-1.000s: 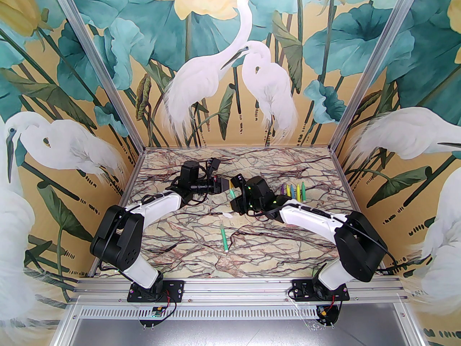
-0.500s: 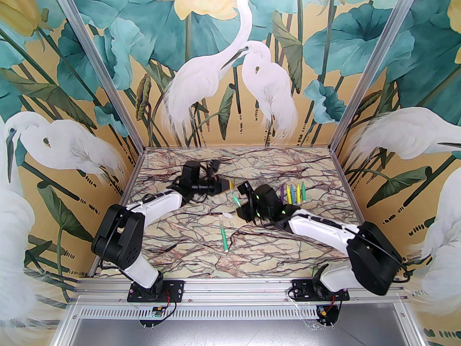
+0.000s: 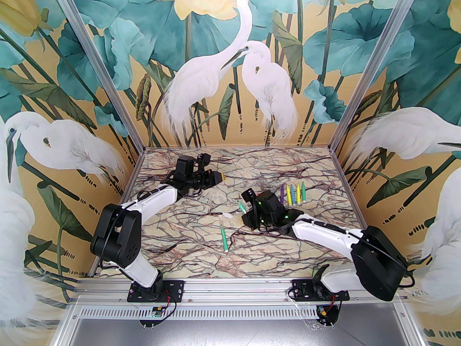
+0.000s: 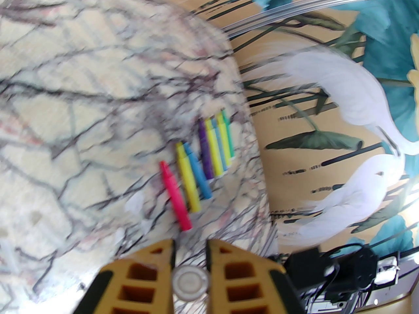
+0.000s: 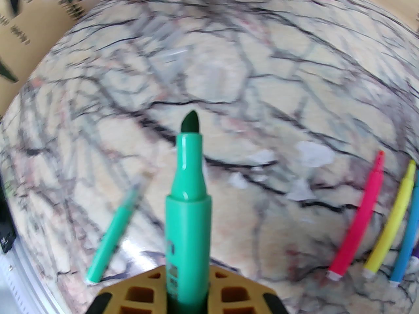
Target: Open the pen caps
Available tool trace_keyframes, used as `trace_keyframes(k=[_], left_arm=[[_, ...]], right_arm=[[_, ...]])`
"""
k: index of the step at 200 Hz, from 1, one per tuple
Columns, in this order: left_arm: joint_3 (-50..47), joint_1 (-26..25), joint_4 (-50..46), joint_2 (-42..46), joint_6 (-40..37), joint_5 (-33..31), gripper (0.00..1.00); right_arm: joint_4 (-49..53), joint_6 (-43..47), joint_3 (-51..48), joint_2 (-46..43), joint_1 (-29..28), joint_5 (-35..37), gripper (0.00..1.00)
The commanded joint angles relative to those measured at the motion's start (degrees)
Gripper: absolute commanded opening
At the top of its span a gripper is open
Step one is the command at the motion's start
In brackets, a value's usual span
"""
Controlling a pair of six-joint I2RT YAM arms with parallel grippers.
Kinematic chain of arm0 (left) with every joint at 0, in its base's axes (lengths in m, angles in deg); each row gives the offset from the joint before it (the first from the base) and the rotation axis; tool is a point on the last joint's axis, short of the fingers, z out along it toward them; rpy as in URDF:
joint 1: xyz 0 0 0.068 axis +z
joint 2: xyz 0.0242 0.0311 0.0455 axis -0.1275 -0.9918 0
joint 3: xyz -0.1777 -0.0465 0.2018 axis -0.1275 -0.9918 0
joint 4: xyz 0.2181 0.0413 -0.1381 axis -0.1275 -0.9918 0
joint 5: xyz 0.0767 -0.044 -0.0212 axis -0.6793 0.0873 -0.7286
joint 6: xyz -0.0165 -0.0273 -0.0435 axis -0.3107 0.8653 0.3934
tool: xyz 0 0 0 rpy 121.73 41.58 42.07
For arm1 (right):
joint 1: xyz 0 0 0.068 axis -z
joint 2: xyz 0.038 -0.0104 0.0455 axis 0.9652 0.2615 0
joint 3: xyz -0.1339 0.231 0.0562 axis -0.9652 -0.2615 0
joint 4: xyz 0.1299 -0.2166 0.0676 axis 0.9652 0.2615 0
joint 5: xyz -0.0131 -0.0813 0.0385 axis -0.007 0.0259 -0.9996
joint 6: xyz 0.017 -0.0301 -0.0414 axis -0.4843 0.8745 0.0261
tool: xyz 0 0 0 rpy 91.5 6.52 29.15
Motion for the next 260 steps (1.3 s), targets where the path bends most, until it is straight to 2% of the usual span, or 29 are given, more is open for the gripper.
trace_keyframes(k=[1, 34, 67, 122, 151, 208, 260], left_arm=[[4.6, -1.8, -11.5, -3.2, -6.7, -4.7, 0.00], [10.6, -4.8, -21.9, -8.6, -10.3, -11.9, 0.00], [15.0, -6.2, -27.5, -13.5, -10.7, -17.1, 0.00], [17.1, -7.7, -26.6, -19.3, -8.3, -18.2, 0.01], [18.2, -8.6, -27.4, -21.0, -8.2, -20.9, 0.05], [19.3, -8.8, -30.4, -22.3, -7.7, -26.2, 0.09], [20.4, -8.9, -33.8, -22.5, -8.5, -29.8, 0.12]], right_arm=[[0.7, -3.4, 2.6, 2.5, 1.8, 5.6, 0.00], [2.1, -6.7, 6.3, 7.7, 3.6, 10.1, 0.00], [3.8, -9.2, 10.1, 12.8, 4.5, 12.2, 0.00], [3.4, -11.0, 11.5, 17.1, 6.1, 11.6, 0.00], [3.5, -10.9, 11.6, 18.0, 6.3, 11.8, 0.00], [4.8, -10.4, 12.9, 20.2, 6.3, 12.9, 0.00], [5.0, -9.3, 13.3, 20.4, 6.2, 12.5, 0.04]])
